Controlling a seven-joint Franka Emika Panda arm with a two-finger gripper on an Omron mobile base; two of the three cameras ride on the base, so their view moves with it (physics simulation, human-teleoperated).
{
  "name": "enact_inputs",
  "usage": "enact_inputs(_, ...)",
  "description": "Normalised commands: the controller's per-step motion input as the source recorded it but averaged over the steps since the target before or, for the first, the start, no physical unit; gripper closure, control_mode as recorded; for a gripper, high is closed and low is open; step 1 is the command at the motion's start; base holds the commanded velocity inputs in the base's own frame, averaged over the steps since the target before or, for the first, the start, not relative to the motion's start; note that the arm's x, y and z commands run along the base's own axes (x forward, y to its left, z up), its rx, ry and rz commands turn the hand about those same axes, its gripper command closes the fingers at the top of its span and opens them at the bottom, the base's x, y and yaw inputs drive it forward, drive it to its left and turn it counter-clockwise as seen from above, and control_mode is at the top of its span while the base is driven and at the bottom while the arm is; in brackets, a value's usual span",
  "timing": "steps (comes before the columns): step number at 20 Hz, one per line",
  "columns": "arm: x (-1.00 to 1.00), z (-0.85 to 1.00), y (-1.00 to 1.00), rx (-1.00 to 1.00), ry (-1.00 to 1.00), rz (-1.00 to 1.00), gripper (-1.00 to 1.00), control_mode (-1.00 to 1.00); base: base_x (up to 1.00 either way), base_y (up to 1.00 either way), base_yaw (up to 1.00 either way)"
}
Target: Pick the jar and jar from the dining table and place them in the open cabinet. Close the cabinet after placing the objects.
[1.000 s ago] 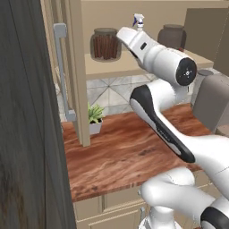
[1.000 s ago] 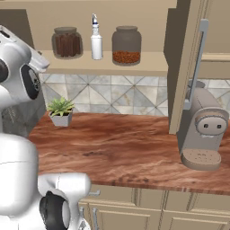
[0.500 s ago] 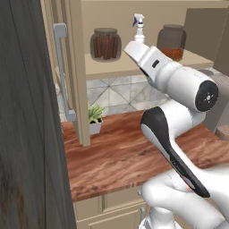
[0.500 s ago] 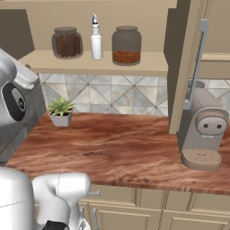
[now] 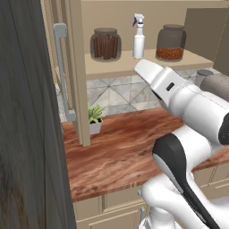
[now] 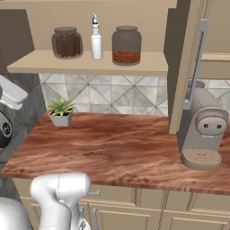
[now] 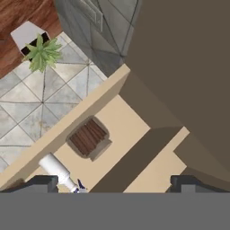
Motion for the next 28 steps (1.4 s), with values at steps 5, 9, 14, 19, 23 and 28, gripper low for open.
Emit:
enact_inputs(5,-0.58,-0.16,-0.06,0.0,0.0,0.02,-1.0,-1.0,0.0,0.0,0.0)
enact_inputs(9,-0.57,-0.14,-0.01,0.0,-0.01,0.04,-1.0,-1.0,0.0,0.0,0.0)
enact_inputs(14,-0.49,-0.15,0.0,0.0,-0.01,0.07,-1.0,-1.0,0.0,0.0,0.0)
enact_inputs(19,-0.16,-0.18,0.0,0.0,0.0,0.1,-1.0,-1.0,0.0,0.0,0.0)
enact_inputs(23,0.0,-0.26,0.0,0.0,0.0,0.15,-1.0,-1.0,0.0,0.0,0.0)
enact_inputs(28,0.13,-0.38,0.03,-0.06,0.0,0.12,-1.0,-1.0,0.0,0.0,0.0)
